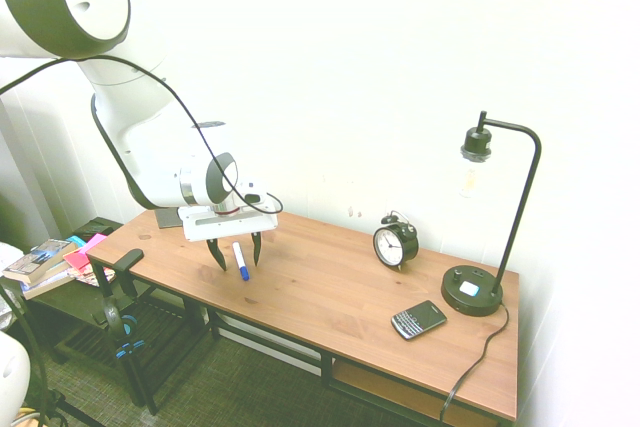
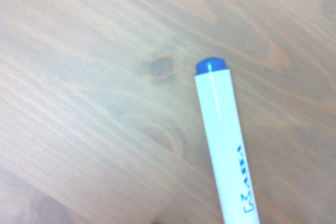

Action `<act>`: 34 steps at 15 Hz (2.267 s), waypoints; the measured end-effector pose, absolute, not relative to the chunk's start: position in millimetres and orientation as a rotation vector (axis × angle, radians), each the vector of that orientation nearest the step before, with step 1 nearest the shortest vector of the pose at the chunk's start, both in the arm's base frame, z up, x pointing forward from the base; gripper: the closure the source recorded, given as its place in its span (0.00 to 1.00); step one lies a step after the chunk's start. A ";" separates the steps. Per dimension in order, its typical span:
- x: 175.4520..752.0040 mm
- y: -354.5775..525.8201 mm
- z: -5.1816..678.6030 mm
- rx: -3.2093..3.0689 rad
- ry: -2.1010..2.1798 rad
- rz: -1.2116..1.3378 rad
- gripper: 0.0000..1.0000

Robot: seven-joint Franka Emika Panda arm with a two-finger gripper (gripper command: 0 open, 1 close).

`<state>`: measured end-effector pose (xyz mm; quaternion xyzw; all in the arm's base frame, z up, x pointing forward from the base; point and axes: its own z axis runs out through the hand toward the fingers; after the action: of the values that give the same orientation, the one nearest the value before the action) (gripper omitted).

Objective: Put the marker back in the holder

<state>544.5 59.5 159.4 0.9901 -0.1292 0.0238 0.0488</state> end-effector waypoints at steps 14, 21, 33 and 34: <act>543.8 55.9 156.7 3.041 -0.426 0.037 1.00; 542.1 110.7 250.9 3.167 -0.738 -0.150 1.00; 650.9 188.5 290.3 2.802 -1.615 -0.922 1.00; 653.8 188.3 283.5 2.752 -1.681 -0.979 1.00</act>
<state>653.8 188.3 283.5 0.8112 -0.4956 -0.2886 -0.1142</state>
